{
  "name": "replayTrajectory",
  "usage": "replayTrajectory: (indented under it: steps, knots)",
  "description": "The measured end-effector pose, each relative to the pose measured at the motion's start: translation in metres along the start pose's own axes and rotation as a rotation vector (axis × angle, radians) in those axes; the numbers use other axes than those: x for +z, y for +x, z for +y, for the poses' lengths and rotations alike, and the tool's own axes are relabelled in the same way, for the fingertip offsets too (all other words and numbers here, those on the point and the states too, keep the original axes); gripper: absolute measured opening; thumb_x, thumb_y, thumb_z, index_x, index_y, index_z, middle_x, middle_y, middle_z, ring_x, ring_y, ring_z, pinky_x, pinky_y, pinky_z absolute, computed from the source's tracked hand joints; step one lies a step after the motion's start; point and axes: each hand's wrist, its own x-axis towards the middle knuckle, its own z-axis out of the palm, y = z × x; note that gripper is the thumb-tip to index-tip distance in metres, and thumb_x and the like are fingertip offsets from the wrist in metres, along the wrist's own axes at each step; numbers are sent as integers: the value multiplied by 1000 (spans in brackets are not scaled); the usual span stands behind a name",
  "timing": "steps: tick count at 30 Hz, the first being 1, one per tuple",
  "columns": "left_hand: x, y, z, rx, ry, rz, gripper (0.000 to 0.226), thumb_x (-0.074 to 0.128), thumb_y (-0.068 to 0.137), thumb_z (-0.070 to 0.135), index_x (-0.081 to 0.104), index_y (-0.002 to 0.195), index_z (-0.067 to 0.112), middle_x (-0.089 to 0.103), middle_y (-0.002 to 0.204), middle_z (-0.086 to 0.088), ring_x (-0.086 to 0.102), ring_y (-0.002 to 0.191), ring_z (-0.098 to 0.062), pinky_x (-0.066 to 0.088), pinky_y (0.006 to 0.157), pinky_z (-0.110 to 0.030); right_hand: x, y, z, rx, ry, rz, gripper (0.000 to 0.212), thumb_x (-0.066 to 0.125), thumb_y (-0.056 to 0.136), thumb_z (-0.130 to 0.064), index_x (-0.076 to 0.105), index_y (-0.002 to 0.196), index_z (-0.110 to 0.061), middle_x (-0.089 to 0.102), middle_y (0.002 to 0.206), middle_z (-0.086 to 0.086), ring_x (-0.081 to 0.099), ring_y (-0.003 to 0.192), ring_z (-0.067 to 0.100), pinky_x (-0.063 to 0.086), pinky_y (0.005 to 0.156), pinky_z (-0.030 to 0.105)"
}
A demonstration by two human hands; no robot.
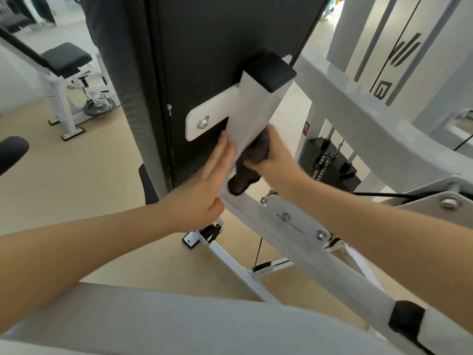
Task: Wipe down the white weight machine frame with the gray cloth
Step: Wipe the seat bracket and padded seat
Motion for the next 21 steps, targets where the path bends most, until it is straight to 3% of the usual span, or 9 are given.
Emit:
replayTrajectory:
  steps: [4,6,8,10,12,15,18,21]
  knots:
    - [-1,-1,-1,-8,-19,-10,89,46,87,2,-22,134,33,-39,138,27,-6,129,10,24,104,-18,-24,-6,-24,-115,-76,3,78,71,71,-19,30,137,-17,50,126,-10,46,121,8,45,99,29]
    - [-1,-1,-1,-5,-12,7,88,46,87,1,-21,135,31,-39,139,27,0,133,4,33,103,-29,-9,-12,-14,-50,-13,-16,85,74,74,-10,22,141,-15,43,133,-3,43,123,11,46,96,21]
    - [-1,-1,-1,-1,-24,21,88,45,85,-1,-18,139,28,-37,140,26,5,135,-4,35,102,-34,12,-10,3,84,69,-32,84,72,75,0,19,139,-14,41,133,3,43,122,16,46,98,28]
    - [0,-1,-3,9,-49,41,89,45,84,-3,-16,140,29,-34,142,27,4,135,-2,30,102,-27,29,-5,22,237,133,-65,85,69,77,4,16,140,-16,41,132,6,43,123,20,45,99,39]
    - [3,-1,-7,-5,-87,48,92,45,83,-5,-17,137,36,-32,142,30,-3,133,11,24,100,-9,43,-2,39,378,165,-96,86,67,78,6,14,141,-17,43,130,6,43,123,24,45,99,40]
    - [6,1,-12,-8,-119,34,91,42,82,-6,-16,136,38,-31,141,32,-14,129,19,10,97,4,48,3,50,416,129,-76,79,67,76,8,22,138,-11,47,127,10,44,122,26,43,99,42]
    - [4,2,-17,13,-83,26,85,37,81,4,-15,139,36,-29,144,30,-14,130,18,11,104,-8,25,5,35,258,-13,-50,68,70,75,3,33,130,-7,50,122,4,48,115,17,43,100,42]
    - [4,1,-19,11,-46,33,87,39,81,5,-17,139,36,-29,144,28,-15,128,19,30,104,-33,2,0,15,21,-80,40,71,75,74,-7,32,130,-7,49,116,-6,50,108,4,45,95,25]
